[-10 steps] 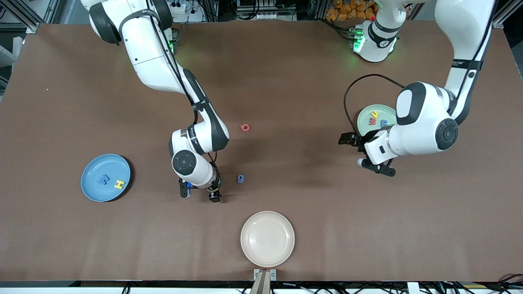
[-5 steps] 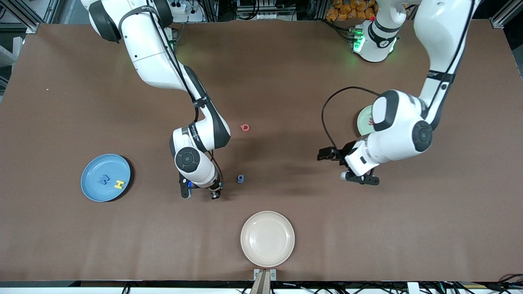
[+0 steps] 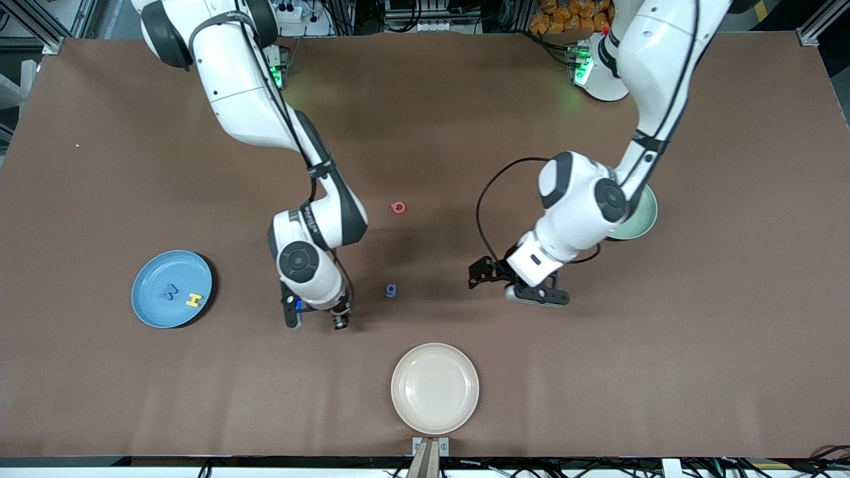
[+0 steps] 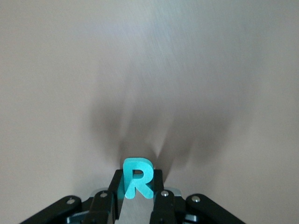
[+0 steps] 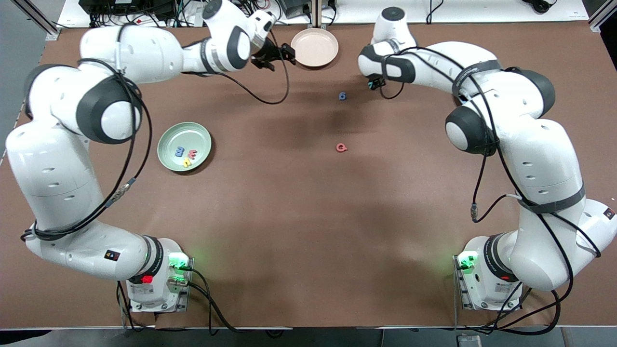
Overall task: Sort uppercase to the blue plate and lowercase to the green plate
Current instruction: 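Carry the teal R to the blue plate while the left gripper reaches the b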
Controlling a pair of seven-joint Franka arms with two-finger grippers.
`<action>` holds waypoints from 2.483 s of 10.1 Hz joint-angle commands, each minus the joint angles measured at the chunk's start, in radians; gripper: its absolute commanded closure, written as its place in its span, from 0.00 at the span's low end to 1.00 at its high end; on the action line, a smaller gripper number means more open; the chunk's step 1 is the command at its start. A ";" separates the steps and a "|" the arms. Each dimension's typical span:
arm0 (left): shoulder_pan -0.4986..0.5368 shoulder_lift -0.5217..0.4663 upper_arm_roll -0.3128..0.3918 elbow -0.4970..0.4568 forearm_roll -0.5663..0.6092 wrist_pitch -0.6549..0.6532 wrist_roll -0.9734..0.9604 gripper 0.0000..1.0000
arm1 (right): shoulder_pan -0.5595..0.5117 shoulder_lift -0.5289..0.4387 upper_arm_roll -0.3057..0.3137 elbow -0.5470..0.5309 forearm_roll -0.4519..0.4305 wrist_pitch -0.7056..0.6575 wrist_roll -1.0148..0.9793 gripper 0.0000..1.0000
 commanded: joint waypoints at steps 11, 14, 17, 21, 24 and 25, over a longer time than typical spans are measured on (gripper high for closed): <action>-0.480 0.261 0.247 0.063 0.044 0.613 0.006 0.20 | -0.359 -0.327 -0.090 -0.300 -0.013 -0.219 -0.998 1.00; -0.538 0.371 0.341 0.188 0.111 0.613 0.003 0.19 | -0.424 -0.341 -0.089 -0.348 -0.013 -0.220 -1.095 1.00; -0.586 0.416 0.383 0.248 0.115 0.605 0.003 0.19 | -0.421 -0.342 -0.089 -0.346 -0.010 -0.230 -1.092 0.00; -0.663 0.497 0.441 0.319 0.118 0.570 0.004 0.19 | -0.426 -0.341 -0.089 -0.342 -0.013 -0.220 -1.098 0.00; -0.690 0.545 0.473 0.374 0.117 0.534 0.004 0.20 | -0.421 -0.335 -0.087 -0.337 -0.013 -0.219 -1.098 0.00; -0.693 0.546 0.473 0.376 0.117 0.534 0.004 0.20 | -0.419 -0.333 -0.087 -0.339 -0.013 -0.219 -1.098 0.00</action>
